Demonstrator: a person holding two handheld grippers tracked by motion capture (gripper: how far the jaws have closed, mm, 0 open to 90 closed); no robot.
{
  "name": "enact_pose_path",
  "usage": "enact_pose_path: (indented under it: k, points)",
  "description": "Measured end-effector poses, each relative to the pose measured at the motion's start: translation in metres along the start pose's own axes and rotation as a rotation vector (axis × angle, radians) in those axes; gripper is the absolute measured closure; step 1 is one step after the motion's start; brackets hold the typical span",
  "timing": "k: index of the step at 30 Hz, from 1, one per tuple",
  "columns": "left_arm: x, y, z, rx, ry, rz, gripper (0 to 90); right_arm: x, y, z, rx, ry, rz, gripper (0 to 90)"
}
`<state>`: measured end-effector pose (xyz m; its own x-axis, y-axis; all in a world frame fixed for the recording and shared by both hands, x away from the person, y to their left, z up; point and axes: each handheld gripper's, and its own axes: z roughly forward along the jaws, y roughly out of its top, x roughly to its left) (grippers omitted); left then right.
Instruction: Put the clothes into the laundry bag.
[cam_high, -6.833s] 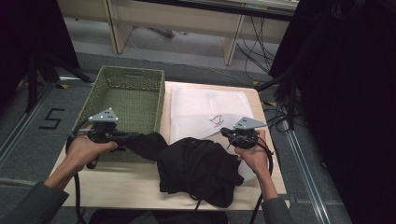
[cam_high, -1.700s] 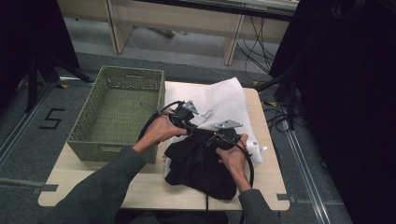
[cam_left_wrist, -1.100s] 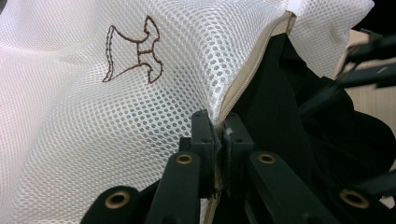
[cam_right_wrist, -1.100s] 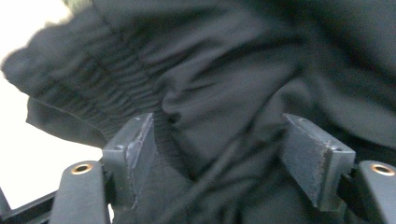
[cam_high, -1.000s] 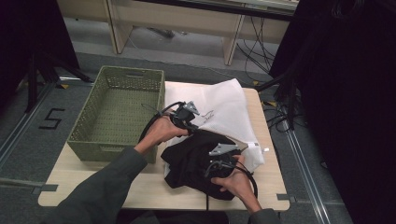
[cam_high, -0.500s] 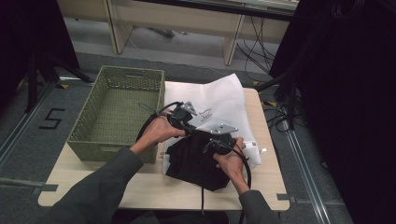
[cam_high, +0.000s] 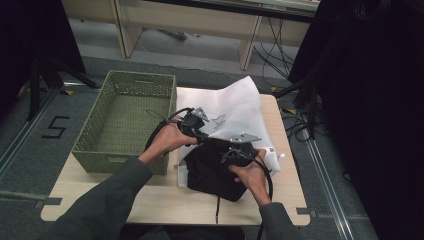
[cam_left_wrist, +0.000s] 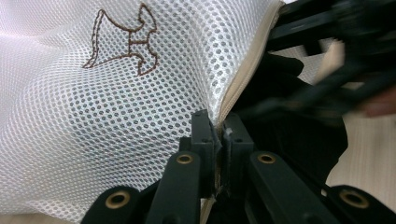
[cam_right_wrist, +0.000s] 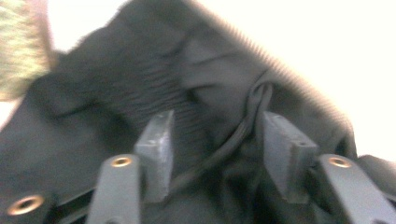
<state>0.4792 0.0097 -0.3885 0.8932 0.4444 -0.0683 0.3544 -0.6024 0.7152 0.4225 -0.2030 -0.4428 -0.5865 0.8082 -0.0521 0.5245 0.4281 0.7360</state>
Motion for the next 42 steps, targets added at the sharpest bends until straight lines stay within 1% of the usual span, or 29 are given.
enact_pose_path:
  k: [1, 4, 5, 6, 7, 10, 12, 13, 15, 16, 17, 18, 19, 20, 21, 22, 23, 24, 25, 26, 28, 30, 31, 32, 34, 35, 37, 38, 42]
  points:
    - [0.0, 0.0, 0.0, 0.002, -0.001, 0.002, 85.0, 0.006, -0.003, -0.009, -0.016, 0.033, 0.001, 43.1]
    - [0.0, 0.001, 0.002, 0.002, -0.002, -0.005, 84.9, 0.022, -0.013, -0.022, -0.018, 0.12, -0.031, 40.2]
    - [0.0, 0.001, 0.002, 0.004, -0.001, -0.001, 84.9, 0.031, -0.017, -0.022, -0.01, 0.159, -0.03, 39.3]
    - [0.0, 0.001, 0.002, 0.01, -0.001, 0.004, 84.8, 0.04, -0.019, -0.021, 0.0, 0.213, -0.057, 38.4]
    - [0.0, 0.001, 0.002, 0.012, -0.001, 0.006, 84.8, 0.047, -0.021, -0.019, 0.01, 0.238, -0.055, 37.6]
    - [-0.001, 0.001, 0.002, 0.011, -0.001, 0.003, 84.8, 0.067, -0.022, -0.003, 0.03, 0.305, -0.116, 36.6]
    - [0.0, 0.001, 0.002, 0.011, -0.001, 0.003, 84.8, 0.074, -0.025, 0.012, 0.042, 0.311, -0.129, 34.0]
    - [-0.001, 0.001, 0.002, 0.009, -0.001, 0.0, 84.8, 0.078, -0.027, 0.02, 0.027, 0.306, -0.115, 32.4]
    - [-0.001, 0.0, 0.002, 0.013, -0.003, 0.007, 84.8, 0.08, -0.03, 0.036, 0.088, 0.289, -0.18, 31.7]
    - [-0.001, 0.0, 0.002, 0.009, -0.004, 0.002, 84.8, 0.084, -0.032, 0.041, 0.151, 0.299, -0.147, 34.8]
    - [0.0, 0.0, 0.002, 0.01, -0.005, 0.002, 84.8, 0.085, -0.034, 0.045, 0.164, 0.255, -0.152, 43.6]
    - [0.0, 0.0, 0.002, 0.011, -0.004, -0.003, 84.8, 0.083, -0.034, 0.048, 0.144, 0.218, -0.218, 54.4]
    - [0.0, -0.001, 0.002, 0.013, -0.004, -0.002, 84.8, 0.081, -0.031, 0.049, 0.133, 0.223, -0.235, 65.6]
    - [0.0, -0.001, 0.002, 0.015, -0.005, 0.001, 84.7, 0.078, -0.029, 0.048, 0.096, 0.244, -0.225, 74.6]
    - [0.0, -0.001, 0.002, 0.02, -0.003, 0.009, 84.8, 0.076, -0.027, 0.047, 0.086, 0.259, -0.202, 79.1]
    - [0.0, -0.001, 0.001, 0.019, -0.002, 0.006, 84.8, 0.072, -0.025, 0.046, 0.055, 0.276, -0.16, 81.8]
    - [-0.001, -0.001, 0.001, 0.016, 0.0, 0.004, 84.7, 0.069, -0.024, 0.046, 0.046, 0.278, -0.148, 82.6]
    - [-0.001, -0.001, 0.001, 0.014, 0.002, 0.002, 84.8, 0.065, -0.022, 0.044, 0.035, 0.298, -0.11, 82.9]
    - [-0.001, -0.001, 0.0, 0.017, 0.004, 0.004, 84.8, 0.059, -0.019, 0.042, -0.003, 0.317, -0.093, 82.5]
    - [0.0, 0.0, -0.001, 0.022, 0.003, 0.02, 84.8, 0.054, -0.015, 0.036, 0.005, 0.344, -0.088, 81.3]
    - [0.0, 0.0, -0.001, 0.021, 0.004, 0.013, 84.7, 0.046, -0.013, 0.032, -0.003, 0.389, -0.075, 80.8]
    - [0.0, 0.0, -0.001, 0.025, 0.004, 0.017, 84.7, 0.041, -0.014, 0.029, -0.005, 0.41, -0.052, 84.5]
    - [0.0, 0.0, -0.001, 0.028, 0.003, 0.021, 84.8, 0.039, -0.014, 0.028, 0.0, 0.412, -0.056, 86.5]
    - [0.0, 0.0, -0.001, 0.03, 0.003, 0.02, 84.8, 0.036, -0.014, 0.028, -0.006, 0.386, -0.064, 87.6]
    - [-0.001, -0.001, 0.001, 0.023, 0.0, 0.002, 84.8, 0.034, -0.013, 0.028, 0.031, 0.325, -0.083, 88.3]
    - [-0.001, -0.001, 0.001, 0.025, -0.001, 0.004, 84.8, 0.033, -0.012, 0.032, 0.014, 0.25, -0.116, 88.4]
    - [-0.002, -0.001, 0.001, 0.03, -0.001, 0.006, 84.8, 0.03, -0.008, 0.033, 0.031, 0.146, -0.145, 88.5]
    - [-0.003, -0.001, 0.001, 0.025, -0.001, 0.0, 84.8, 0.025, -0.005, 0.034, 0.031, 0.103, -0.165, 88.5]
    - [-0.003, 0.0, 0.001, 0.043, -0.006, 0.024, 84.9, 0.011, 0.004, 0.047, 0.016, -0.045, -0.172, 88.4]
